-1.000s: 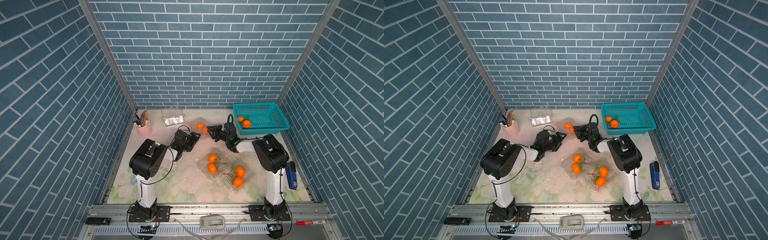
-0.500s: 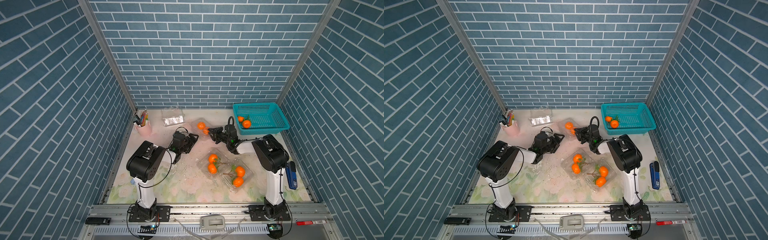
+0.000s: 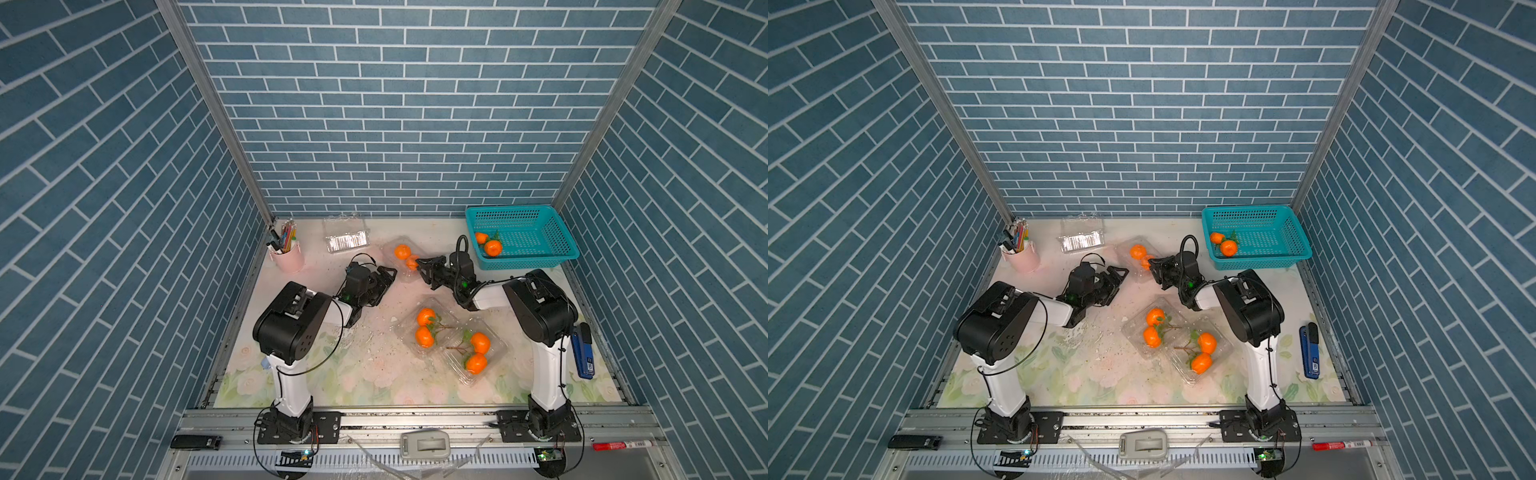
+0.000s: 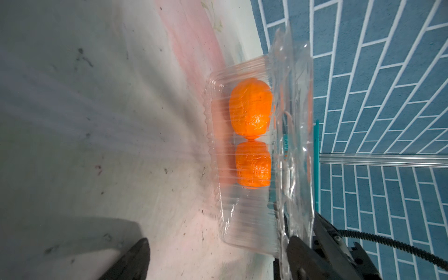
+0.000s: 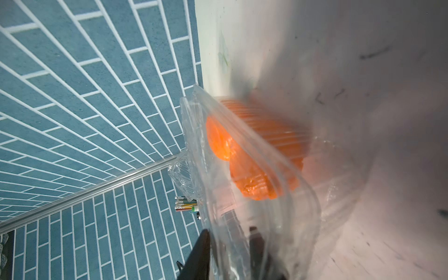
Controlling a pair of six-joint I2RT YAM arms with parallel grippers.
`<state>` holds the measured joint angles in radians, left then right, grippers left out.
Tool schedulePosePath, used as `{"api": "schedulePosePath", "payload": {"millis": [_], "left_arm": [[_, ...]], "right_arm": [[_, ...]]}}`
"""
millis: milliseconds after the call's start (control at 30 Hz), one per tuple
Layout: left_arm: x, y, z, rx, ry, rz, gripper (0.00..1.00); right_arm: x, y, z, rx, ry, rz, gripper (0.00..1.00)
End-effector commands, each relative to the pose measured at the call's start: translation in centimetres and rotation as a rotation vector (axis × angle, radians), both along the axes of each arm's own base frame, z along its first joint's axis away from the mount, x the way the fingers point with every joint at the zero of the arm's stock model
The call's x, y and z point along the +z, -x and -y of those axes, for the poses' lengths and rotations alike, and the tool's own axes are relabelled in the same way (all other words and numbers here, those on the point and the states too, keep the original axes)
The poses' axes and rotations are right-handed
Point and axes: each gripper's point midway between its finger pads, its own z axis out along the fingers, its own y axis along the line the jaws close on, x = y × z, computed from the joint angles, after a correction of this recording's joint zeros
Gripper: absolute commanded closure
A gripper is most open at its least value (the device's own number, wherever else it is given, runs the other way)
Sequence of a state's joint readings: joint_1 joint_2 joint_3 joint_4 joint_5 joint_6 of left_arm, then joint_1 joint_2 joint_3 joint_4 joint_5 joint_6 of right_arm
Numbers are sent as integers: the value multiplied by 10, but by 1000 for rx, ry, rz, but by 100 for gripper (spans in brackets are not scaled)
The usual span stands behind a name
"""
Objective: Take oranges out of containers
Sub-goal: Open the packing box at the center of the board.
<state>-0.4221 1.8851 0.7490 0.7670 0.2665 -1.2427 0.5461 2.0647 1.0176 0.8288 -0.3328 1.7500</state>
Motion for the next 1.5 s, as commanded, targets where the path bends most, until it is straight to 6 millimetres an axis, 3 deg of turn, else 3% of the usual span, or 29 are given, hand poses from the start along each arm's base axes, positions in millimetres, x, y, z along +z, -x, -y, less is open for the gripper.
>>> {"api": "schedulePosePath", "payload": {"millis": [0, 767, 1467], "left_arm": [[7, -8, 4, -6, 4, 29, 10], [-9, -11, 15, -20, 6, -3, 11], [-26, -3, 36, -46, -26, -61, 11]], "right_arm": [[2, 3, 1, -14, -17, -9, 71], [23, 4, -4, 0, -49, 22, 71], [63, -3, -23, -5, -187, 53, 71]]}}
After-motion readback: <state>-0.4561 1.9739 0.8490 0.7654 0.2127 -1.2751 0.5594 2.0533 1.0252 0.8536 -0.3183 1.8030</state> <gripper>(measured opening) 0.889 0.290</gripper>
